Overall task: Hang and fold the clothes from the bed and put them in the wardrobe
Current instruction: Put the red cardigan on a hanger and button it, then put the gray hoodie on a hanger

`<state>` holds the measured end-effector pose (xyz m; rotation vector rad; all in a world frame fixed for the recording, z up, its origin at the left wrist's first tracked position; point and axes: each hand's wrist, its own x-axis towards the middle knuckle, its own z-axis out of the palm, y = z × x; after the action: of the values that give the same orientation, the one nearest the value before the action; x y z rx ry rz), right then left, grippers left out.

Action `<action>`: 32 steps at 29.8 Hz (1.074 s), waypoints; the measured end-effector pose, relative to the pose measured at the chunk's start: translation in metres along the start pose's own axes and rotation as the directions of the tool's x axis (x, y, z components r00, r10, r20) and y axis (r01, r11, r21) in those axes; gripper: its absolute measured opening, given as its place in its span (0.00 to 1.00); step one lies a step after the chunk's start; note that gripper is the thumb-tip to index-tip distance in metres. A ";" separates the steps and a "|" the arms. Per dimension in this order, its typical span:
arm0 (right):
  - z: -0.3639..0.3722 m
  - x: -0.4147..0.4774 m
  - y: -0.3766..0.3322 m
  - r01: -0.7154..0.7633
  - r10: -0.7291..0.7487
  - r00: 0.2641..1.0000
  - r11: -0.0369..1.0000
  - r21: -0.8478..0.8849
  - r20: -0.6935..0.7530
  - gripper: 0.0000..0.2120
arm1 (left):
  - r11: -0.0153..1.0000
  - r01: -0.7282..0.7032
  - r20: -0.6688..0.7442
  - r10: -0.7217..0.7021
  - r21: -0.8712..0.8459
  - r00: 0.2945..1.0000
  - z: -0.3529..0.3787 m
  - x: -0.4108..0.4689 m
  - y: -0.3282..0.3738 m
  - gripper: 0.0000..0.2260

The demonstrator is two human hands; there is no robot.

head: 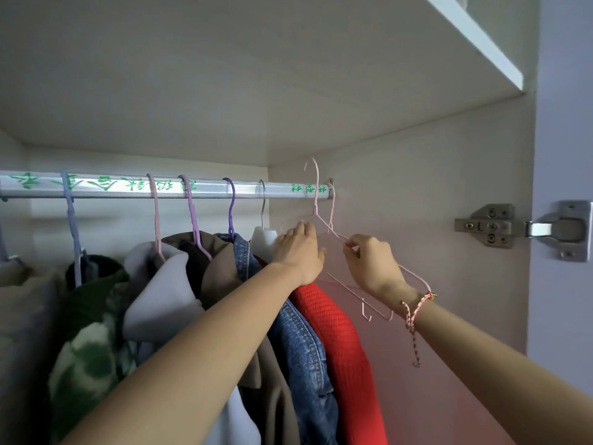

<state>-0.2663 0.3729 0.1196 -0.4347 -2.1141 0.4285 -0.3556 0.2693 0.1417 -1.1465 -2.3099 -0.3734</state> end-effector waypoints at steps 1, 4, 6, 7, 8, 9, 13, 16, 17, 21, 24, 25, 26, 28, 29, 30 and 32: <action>-0.005 -0.005 0.004 0.006 -0.006 1.000 1.000 0.000 0.000 0.09 | 1.000 0.007 -0.002 -0.007 -0.026 1.000 0.000 0.001 0.001 0.29; -0.027 -0.024 0.014 0.065 -0.066 0.998 0.997 -0.041 -0.017 0.07 | 0.998 -0.018 0.006 0.018 -0.054 1.000 0.000 0.008 0.007 0.39; -0.045 -0.038 0.020 0.106 -0.109 0.994 0.990 -0.095 -0.029 0.07 | 0.998 -0.033 0.005 0.033 -0.057 0.999 0.003 0.015 0.010 0.42; -0.057 -0.048 0.024 0.115 -0.120 0.992 0.985 -0.128 -0.032 0.07 | 0.997 -0.045 0.014 0.046 -0.066 0.999 0.004 0.019 0.014 0.40; -0.073 -0.059 0.030 0.125 -0.133 0.990 0.980 -0.156 -0.038 0.07 | 0.996 -0.069 -0.004 0.069 -0.056 0.998 0.005 0.023 0.023 0.35; -0.076 -0.064 0.029 0.147 -0.152 0.988 0.980 -0.137 -0.031 0.08 | 0.997 -0.078 -0.051 0.078 -0.016 0.996 0.004 0.024 0.017 0.28; -0.105 -0.097 0.038 0.079 -0.081 0.996 0.995 -0.067 -0.030 0.10 | 0.977 -0.215 -0.290 0.206 0.001 0.935 -0.009 0.028 0.034 0.12; -0.112 -0.125 0.029 -0.009 0.012 0.999 0.998 -0.069 0.047 0.10 | 0.974 -0.226 -0.249 0.222 0.013 0.943 -0.016 0.019 0.037 0.15; -0.110 -0.131 0.025 -0.036 0.039 0.997 0.997 -0.064 0.059 0.10 | 0.975 -0.219 -0.229 0.221 0.035 0.948 -0.016 0.018 0.034 0.16; -0.104 -0.145 0.022 -0.189 0.207 0.969 0.973 -0.134 0.135 0.09 | 0.973 -0.217 -0.178 0.228 0.078 0.957 -0.017 0.007 0.027 0.18; -0.111 -0.146 0.030 -0.241 0.271 0.944 0.956 -0.166 0.189 0.08 | 0.970 -0.203 -0.184 0.225 0.132 0.957 -0.031 0.002 0.029 0.20; -0.113 -0.145 0.032 -0.252 0.282 0.941 0.953 -0.168 0.186 0.08 | 0.969 -0.191 -0.194 0.220 0.158 0.956 -0.036 0.002 0.029 0.19; -0.115 -0.145 0.035 -0.273 0.299 0.937 0.949 -0.157 0.180 0.08 | 0.967 -0.185 -0.210 0.220 0.174 0.953 -0.041 0.003 0.029 0.18; -0.115 -0.148 0.038 -0.314 0.333 0.929 0.940 -0.130 0.162 0.08 | 0.965 -0.186 -0.223 0.225 0.182 0.948 -0.047 0.002 0.029 0.17; -0.115 -0.149 0.041 -0.326 0.342 0.927 0.938 -0.116 0.156 0.08 | 0.964 -0.195 -0.226 0.234 0.179 0.946 -0.050 0.002 0.030 0.17; -0.114 -0.150 0.043 -0.337 0.350 0.923 0.935 -0.107 0.158 0.08 | 0.961 -0.214 -0.233 0.252 0.177 0.939 -0.049 0.002 0.029 0.16; -0.115 -0.152 0.048 -0.353 0.362 0.917 0.932 -0.083 0.165 0.09 | 0.955 -0.245 -0.235 0.280 0.165 0.931 -0.048 0.001 0.030 0.15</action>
<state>-0.0827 0.3610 0.0500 -0.8491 -2.2246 0.6440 -0.3166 0.2658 0.1821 -1.2421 -1.8984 -0.2459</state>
